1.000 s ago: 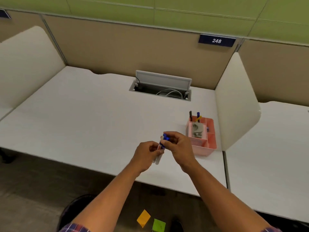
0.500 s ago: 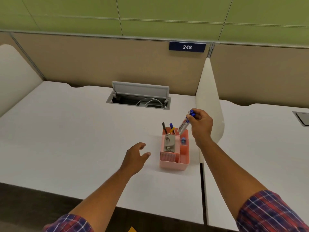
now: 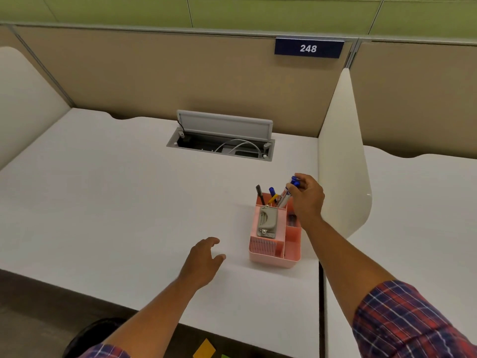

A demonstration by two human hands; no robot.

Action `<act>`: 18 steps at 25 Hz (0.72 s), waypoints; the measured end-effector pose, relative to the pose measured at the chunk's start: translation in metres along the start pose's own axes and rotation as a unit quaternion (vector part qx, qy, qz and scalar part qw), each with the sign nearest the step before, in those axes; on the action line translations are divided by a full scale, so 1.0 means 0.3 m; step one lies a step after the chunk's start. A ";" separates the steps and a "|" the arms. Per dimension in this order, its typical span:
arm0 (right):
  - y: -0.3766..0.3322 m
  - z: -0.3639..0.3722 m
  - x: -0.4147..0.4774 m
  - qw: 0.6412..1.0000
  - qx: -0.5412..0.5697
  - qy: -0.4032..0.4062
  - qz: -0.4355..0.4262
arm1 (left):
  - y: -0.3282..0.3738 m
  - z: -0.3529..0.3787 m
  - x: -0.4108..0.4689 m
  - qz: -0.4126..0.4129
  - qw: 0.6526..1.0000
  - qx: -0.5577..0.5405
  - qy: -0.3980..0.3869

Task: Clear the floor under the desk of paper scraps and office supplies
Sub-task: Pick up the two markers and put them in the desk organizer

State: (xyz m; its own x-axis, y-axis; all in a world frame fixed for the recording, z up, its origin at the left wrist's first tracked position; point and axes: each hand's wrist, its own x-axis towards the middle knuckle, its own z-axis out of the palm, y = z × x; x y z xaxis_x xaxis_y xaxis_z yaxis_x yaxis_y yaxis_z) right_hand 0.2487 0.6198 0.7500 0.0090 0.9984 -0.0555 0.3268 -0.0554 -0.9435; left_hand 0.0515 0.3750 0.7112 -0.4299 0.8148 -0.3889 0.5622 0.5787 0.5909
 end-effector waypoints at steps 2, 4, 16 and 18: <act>0.023 0.018 0.000 0.999 -0.015 -0.028 -0.005 | -0.021 0.004 0.000 -0.005 1.000 0.004 0.002; 0.044 0.034 -0.005 0.997 -0.061 -0.051 -0.023 | -0.033 0.005 -0.002 -0.007 1.000 0.008 0.008; 0.058 -0.002 -0.075 0.992 -0.095 -0.074 -0.022 | -0.123 -0.010 -0.087 -0.025 0.999 0.021 0.025; 0.073 -0.031 -0.128 0.992 -0.110 -0.057 -0.025 | -0.150 -0.012 -0.110 -0.019 0.999 0.025 0.027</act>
State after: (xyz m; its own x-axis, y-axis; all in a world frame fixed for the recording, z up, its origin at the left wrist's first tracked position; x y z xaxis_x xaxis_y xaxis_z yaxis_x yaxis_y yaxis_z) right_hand 0.2642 0.5804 0.7344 -0.1148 0.9916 -0.0590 0.5230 0.0099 -0.8523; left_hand 0.0378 0.3218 0.7000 -0.4894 0.7893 -0.3708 0.5787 0.6120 0.5390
